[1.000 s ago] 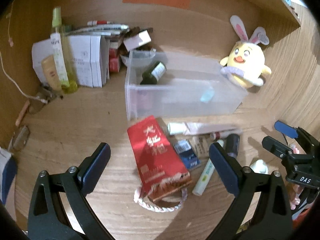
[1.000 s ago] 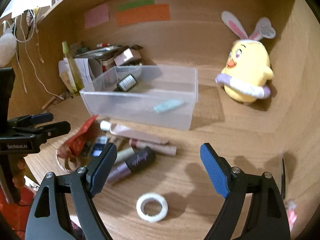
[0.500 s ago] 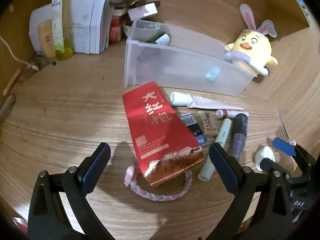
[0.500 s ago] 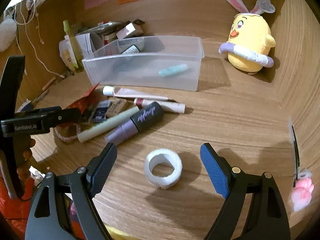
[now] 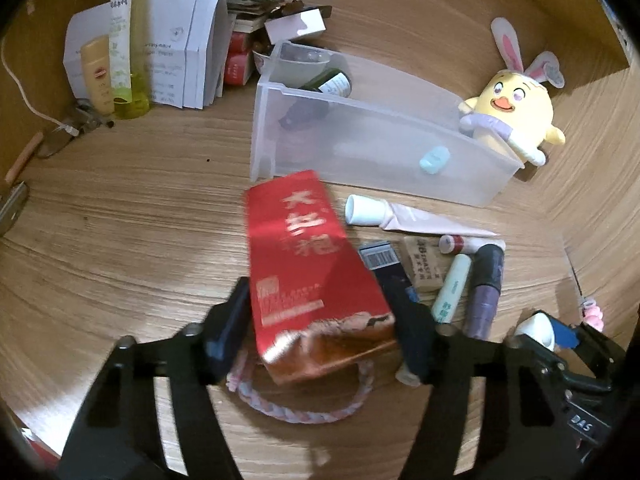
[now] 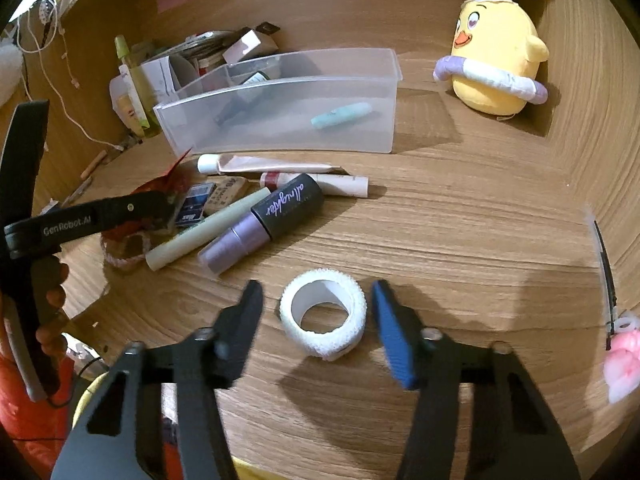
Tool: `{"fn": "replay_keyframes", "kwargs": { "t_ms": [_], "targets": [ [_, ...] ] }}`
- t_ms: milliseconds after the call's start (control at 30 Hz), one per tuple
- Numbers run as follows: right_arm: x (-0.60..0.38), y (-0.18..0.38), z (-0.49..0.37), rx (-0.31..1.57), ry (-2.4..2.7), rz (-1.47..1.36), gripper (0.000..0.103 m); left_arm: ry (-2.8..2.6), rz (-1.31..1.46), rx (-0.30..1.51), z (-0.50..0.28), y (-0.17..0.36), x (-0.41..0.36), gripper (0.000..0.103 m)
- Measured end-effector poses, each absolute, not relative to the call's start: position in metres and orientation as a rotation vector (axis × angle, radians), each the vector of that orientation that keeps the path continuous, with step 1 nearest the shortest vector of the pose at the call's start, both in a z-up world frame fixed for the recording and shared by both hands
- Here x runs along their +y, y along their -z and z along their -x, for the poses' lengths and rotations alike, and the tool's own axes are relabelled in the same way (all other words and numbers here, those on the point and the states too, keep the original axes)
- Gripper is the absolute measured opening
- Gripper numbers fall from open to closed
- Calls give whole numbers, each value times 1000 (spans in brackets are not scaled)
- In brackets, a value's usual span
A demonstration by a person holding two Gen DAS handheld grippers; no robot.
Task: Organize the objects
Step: 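Grasp the red tea packet with the left tool while the right tool grasps the white tape roll, then lift both items over the clear box and release them inside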
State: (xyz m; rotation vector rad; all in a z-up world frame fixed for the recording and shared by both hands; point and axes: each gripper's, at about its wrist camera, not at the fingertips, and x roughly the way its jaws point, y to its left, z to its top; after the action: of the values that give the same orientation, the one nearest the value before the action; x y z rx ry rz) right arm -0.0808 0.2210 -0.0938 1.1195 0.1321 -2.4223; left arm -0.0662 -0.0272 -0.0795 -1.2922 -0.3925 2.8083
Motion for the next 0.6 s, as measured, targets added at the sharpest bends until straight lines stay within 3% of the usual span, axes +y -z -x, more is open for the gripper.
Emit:
{"fn": "replay_keyframes", "kwargs": {
  "t_ms": [600],
  "targets": [
    [213, 51, 89, 114, 2467, -934, 35, -2919, 1143, -305, 22, 42, -31, 57]
  ]
}}
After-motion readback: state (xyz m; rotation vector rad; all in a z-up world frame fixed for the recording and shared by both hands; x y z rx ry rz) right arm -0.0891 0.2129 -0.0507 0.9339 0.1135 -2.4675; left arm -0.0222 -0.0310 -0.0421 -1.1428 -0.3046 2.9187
